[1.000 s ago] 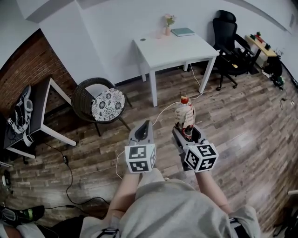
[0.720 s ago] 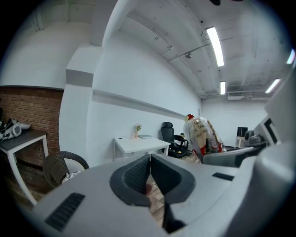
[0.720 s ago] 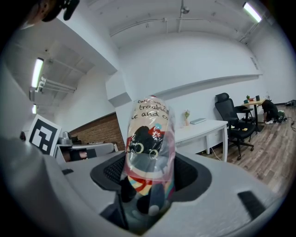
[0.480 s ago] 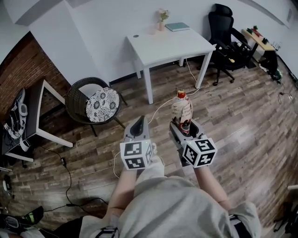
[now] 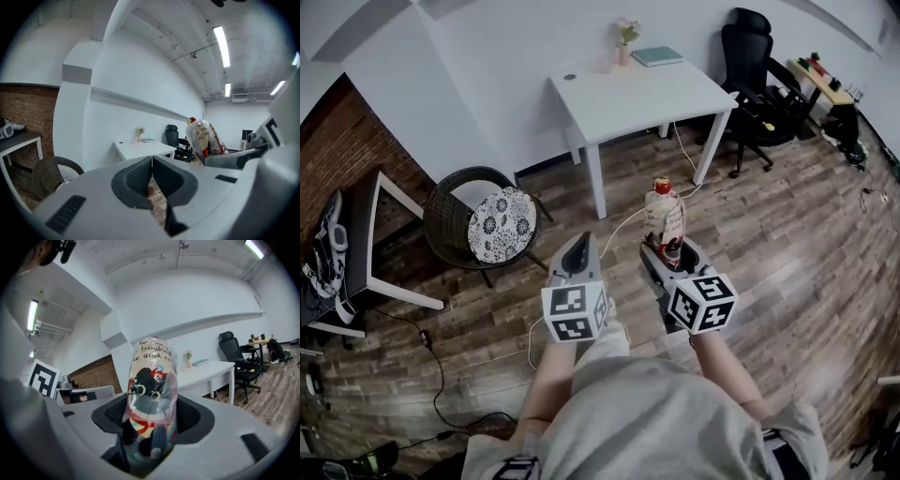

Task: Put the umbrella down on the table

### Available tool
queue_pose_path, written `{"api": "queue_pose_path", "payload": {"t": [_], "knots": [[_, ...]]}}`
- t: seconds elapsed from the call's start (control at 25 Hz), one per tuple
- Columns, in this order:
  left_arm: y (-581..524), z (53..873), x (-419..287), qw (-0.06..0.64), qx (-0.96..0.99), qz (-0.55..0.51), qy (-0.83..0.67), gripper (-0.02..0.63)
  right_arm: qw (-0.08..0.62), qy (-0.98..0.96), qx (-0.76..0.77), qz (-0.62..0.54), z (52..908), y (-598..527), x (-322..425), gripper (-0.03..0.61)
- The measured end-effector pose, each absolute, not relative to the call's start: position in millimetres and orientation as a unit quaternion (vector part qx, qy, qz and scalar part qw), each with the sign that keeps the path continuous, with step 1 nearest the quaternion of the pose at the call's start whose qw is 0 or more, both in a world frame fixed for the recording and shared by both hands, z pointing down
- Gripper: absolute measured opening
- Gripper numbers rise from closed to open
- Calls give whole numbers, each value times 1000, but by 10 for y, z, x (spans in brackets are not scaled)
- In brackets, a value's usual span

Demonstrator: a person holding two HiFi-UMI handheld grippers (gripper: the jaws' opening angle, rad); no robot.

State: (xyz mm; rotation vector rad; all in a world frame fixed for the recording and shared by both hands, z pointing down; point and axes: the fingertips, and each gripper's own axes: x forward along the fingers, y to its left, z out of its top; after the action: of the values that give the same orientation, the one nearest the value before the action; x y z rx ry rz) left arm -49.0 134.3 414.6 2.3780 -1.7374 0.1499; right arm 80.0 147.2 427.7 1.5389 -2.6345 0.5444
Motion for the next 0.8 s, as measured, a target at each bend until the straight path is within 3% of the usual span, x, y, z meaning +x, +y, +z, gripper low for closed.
{"api": "queue_pose_path", "payload": {"t": [0.8], "knots": [[-750, 4082, -863, 125, 815, 51, -564, 8, 29, -835, 522, 170, 4139, -628, 505, 272]]}}
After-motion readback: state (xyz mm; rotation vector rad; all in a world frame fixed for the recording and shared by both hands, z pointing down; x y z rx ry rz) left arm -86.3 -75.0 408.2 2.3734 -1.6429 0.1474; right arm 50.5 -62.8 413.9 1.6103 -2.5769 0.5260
